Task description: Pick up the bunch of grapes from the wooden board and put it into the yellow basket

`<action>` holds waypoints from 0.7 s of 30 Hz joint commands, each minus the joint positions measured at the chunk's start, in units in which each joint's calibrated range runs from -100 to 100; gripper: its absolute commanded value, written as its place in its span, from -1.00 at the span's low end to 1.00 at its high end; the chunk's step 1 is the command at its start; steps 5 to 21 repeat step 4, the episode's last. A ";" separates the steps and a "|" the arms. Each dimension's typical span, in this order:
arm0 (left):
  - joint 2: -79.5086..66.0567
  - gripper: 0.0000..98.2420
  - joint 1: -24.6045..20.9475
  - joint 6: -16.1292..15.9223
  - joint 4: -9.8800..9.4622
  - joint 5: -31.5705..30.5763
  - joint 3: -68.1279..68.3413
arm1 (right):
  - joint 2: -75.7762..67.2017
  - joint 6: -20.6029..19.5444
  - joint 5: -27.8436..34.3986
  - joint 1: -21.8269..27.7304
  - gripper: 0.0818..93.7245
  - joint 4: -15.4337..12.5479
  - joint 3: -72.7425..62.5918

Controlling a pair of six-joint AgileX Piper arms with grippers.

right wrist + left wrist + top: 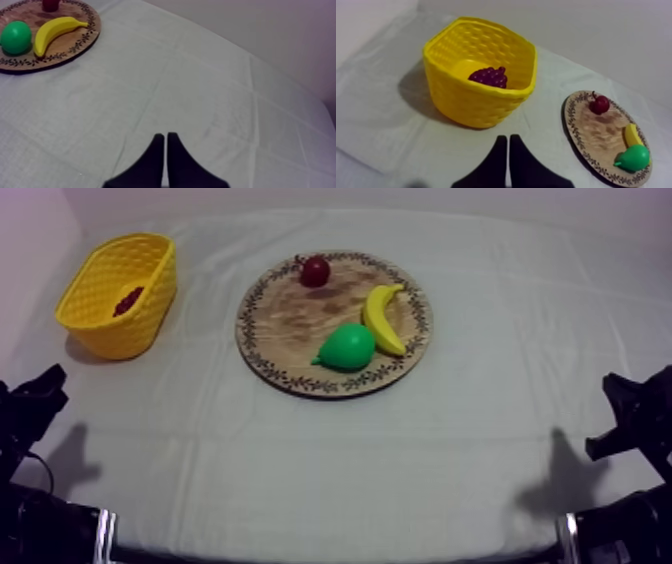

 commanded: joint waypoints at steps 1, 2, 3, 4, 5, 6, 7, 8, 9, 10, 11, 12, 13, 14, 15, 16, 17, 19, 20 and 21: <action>-0.11 -1.00 0.02 -0.33 -0.06 -1.09 0.39 | 0.00 0.02 0.03 -0.05 -0.99 -0.01 0.00; -0.14 -1.00 0.03 -0.39 -0.07 -1.35 0.48 | 0.00 0.03 0.03 -0.05 -0.99 -0.01 0.00; -0.15 -1.00 0.03 -0.43 -0.08 -1.52 0.55 | 0.00 0.01 0.03 -0.05 -0.99 -0.01 0.00; -0.16 -1.00 0.03 -0.45 -0.09 -1.65 0.60 | 0.00 0.02 0.03 -0.05 -0.99 -0.01 0.00; -0.16 -1.00 0.03 -0.45 -0.09 -1.65 0.60 | 0.00 0.02 0.03 -0.05 -0.99 -0.01 0.00; -0.16 -1.00 0.03 -0.45 -0.09 -1.65 0.60 | 0.00 0.02 0.03 -0.05 -0.99 -0.01 0.00; -0.16 -1.00 0.03 -0.45 -0.09 -1.65 0.60 | 0.00 0.02 0.03 -0.05 -0.99 -0.01 0.00; -0.16 -1.00 0.03 -0.45 -0.09 -1.65 0.60 | 0.00 0.02 0.03 -0.05 -0.99 -0.01 0.00; -0.16 -1.00 0.03 -0.45 -0.09 -1.65 0.60 | 0.00 0.02 0.03 -0.05 -0.99 -0.01 0.00; -0.16 -1.00 0.03 -0.45 -0.09 -1.65 0.60 | 0.00 0.02 0.03 -0.05 -0.99 -0.01 0.00; -0.16 -1.00 0.03 -0.45 -0.09 -1.65 0.60 | 0.00 0.02 0.03 -0.05 -0.99 -0.01 0.00; -0.16 -1.00 0.03 -0.45 -0.09 -1.65 0.60 | 0.00 0.02 0.03 -0.05 -0.99 -0.01 0.00; -0.16 -1.00 0.03 -0.45 -0.09 -1.65 0.60 | 0.00 0.02 0.03 -0.05 -0.99 -0.01 0.00; -0.16 -1.00 0.03 -0.45 -0.09 -1.65 0.60 | 0.00 0.02 0.03 -0.05 -0.99 -0.01 0.00; -0.16 -1.00 0.03 -0.45 -0.09 -1.65 0.60 | 0.00 0.02 0.03 -0.05 -0.99 -0.01 0.00; -0.16 -1.00 0.03 -0.45 -0.09 -1.65 0.60 | 0.00 0.02 0.03 -0.05 -0.99 -0.01 0.00; -0.16 -1.00 0.03 -0.45 -0.09 -1.65 0.60 | 0.00 0.02 0.03 -0.05 -0.99 -0.01 0.00; -0.16 -1.00 0.03 -0.45 -0.09 -1.65 0.60 | 0.00 0.02 0.03 -0.05 -0.99 -0.01 0.00; -0.16 -1.00 0.03 -0.45 -0.09 -1.65 0.60 | 0.00 0.02 0.03 -0.05 -0.99 -0.01 0.00; -0.16 -1.00 0.03 -0.45 -0.09 -1.65 0.60 | 0.00 0.02 0.03 -0.05 -0.99 -0.01 0.00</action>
